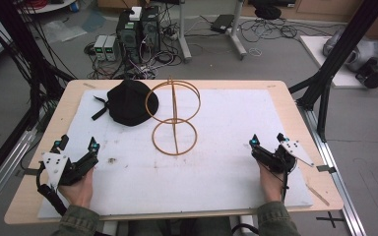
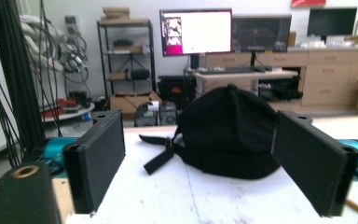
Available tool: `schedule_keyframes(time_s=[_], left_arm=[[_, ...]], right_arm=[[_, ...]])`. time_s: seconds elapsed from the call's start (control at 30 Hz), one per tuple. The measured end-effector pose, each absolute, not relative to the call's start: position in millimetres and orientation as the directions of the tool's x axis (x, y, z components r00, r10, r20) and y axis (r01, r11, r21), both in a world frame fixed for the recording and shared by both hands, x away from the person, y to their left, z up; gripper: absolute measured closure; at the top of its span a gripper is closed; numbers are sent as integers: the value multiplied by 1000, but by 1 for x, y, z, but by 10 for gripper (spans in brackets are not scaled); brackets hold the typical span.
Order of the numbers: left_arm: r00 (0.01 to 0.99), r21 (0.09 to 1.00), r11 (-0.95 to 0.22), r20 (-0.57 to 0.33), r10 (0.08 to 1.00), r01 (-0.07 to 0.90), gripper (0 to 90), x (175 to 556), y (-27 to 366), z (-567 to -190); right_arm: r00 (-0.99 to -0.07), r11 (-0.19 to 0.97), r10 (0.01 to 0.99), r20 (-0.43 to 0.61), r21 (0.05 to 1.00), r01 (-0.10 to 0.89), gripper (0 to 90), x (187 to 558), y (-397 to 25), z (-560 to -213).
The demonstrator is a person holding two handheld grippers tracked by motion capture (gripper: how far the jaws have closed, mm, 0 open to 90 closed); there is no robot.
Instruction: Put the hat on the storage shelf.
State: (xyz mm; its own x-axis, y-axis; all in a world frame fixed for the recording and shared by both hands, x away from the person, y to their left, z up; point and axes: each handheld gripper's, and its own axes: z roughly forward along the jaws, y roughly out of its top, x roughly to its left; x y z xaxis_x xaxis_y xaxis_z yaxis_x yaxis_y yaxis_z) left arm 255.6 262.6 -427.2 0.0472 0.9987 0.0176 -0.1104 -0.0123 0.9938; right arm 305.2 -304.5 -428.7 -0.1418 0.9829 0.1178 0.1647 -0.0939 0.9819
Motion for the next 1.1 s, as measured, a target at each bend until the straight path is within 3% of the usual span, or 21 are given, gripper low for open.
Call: schedule_keyframes(time_s=[0.23, 0.37, 0.7, 0.97, 1.1], left_arm=[[46, 997, -11, 15, 999, -82, 186, 259, 260, -428], [65, 999, 33, -30, 997, -43, 128, 260, 261, -429], [77, 999, 26, -24, 997, -20, 135, 261, 257, -429], [93, 999, -36, 36, 995, -2, 135, 264, 253, -416], [92, 999, -2, -1, 996, 35, 135, 276, 252, -414]], right_arm=[[-135, -99, 983, 123, 979, 176, 65, 303, -307, -428], [-147, -92, 982, 121, 978, 188, 65, 304, -308, -429], [-152, -98, 980, 128, 976, 195, 65, 305, -308, -430], [-166, -91, 978, 126, 974, 205, 65, 306, -306, -430], [-168, -91, 977, 130, 972, 218, 65, 309, -306, -431]])
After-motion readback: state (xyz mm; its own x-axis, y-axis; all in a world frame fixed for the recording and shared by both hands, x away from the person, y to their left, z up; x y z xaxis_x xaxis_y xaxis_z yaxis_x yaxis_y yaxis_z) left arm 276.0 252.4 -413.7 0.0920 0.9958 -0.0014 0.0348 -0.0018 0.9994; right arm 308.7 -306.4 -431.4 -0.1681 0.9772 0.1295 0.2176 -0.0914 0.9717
